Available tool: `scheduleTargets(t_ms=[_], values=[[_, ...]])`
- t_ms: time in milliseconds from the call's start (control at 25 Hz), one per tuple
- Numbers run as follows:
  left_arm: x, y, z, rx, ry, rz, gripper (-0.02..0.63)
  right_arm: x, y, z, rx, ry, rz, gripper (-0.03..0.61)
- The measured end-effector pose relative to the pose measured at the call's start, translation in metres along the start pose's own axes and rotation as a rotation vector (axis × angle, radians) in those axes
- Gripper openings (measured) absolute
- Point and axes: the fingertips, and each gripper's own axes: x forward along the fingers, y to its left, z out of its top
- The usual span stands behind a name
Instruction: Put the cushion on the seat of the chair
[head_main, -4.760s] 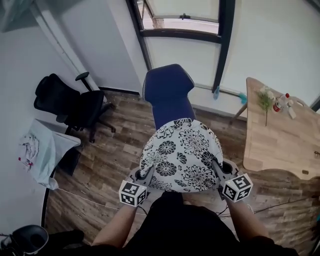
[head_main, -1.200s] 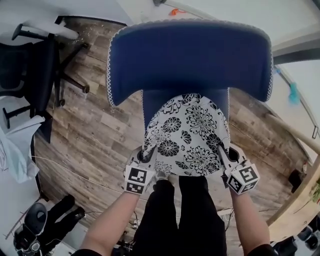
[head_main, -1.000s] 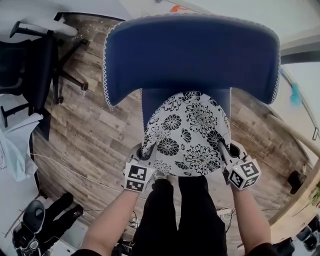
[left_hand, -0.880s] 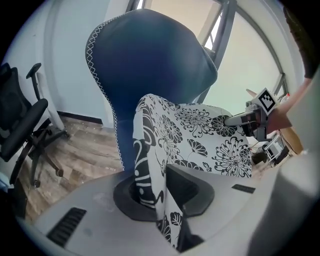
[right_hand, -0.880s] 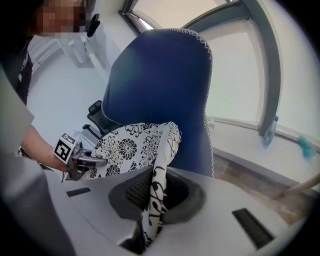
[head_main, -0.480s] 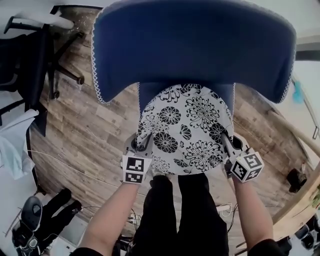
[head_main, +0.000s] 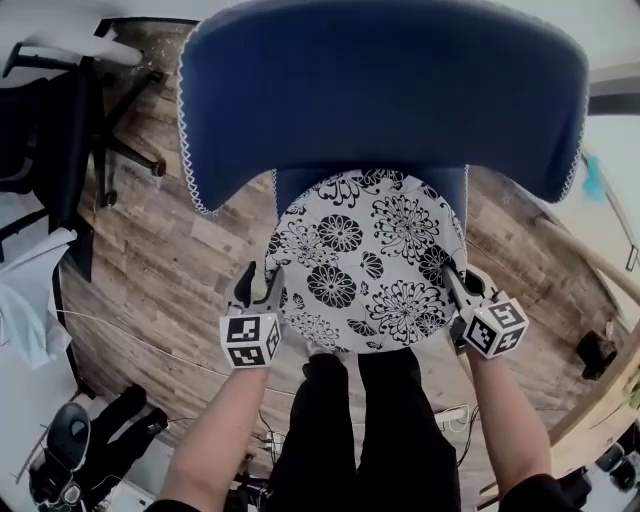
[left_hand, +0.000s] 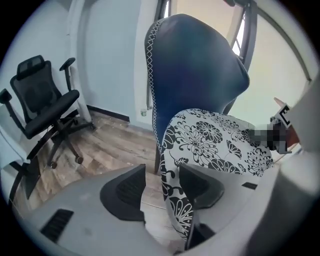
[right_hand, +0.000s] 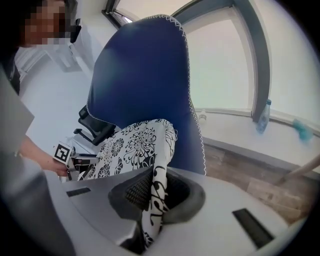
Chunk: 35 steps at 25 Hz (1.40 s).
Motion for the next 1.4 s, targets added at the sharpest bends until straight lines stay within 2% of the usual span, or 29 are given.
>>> scheduleTargets(t_ms=[160,200,280,320,440,600,720,960,1200,1400], values=[[-0.003,-0.002,0.008,0.044,-0.016,-0.019,0.204,0.002,-0.002,0.002,-0.017,-0.012,-0.014,0.053],[-0.005,-0.004,0.011,0.046,-0.023,-0.021,0.204,0.001,-0.003,0.002,-0.026,-0.013,-0.029,0.083],[-0.01,-0.008,0.018,0.068,-0.045,-0.024,0.204,-0.005,-0.008,0.002,-0.063,-0.008,-0.104,0.209],[-0.014,-0.01,0.024,0.092,-0.059,-0.027,0.204,-0.011,-0.011,0.003,-0.09,-0.009,-0.152,0.218],[-0.021,-0.016,0.041,0.147,-0.104,-0.042,0.204,-0.021,-0.017,0.006,-0.14,-0.032,-0.232,0.218],[-0.014,-0.023,0.055,0.194,-0.16,-0.047,0.204,-0.013,-0.03,0.0,-0.123,-0.092,-0.21,0.218],[-0.019,-0.026,0.067,0.222,-0.19,-0.049,0.204,-0.019,-0.02,0.008,-0.105,-0.146,-0.169,0.218],[-0.083,-0.037,0.085,0.24,-0.235,-0.073,0.204,-0.091,0.047,0.045,-0.093,-0.283,-0.136,0.214],[-0.158,-0.059,0.134,0.265,-0.346,-0.124,0.204,-0.175,0.112,0.098,-0.134,-0.474,-0.171,0.123],[-0.21,-0.078,0.161,0.246,-0.404,-0.179,0.202,-0.228,0.153,0.124,-0.145,-0.566,-0.126,0.054]])
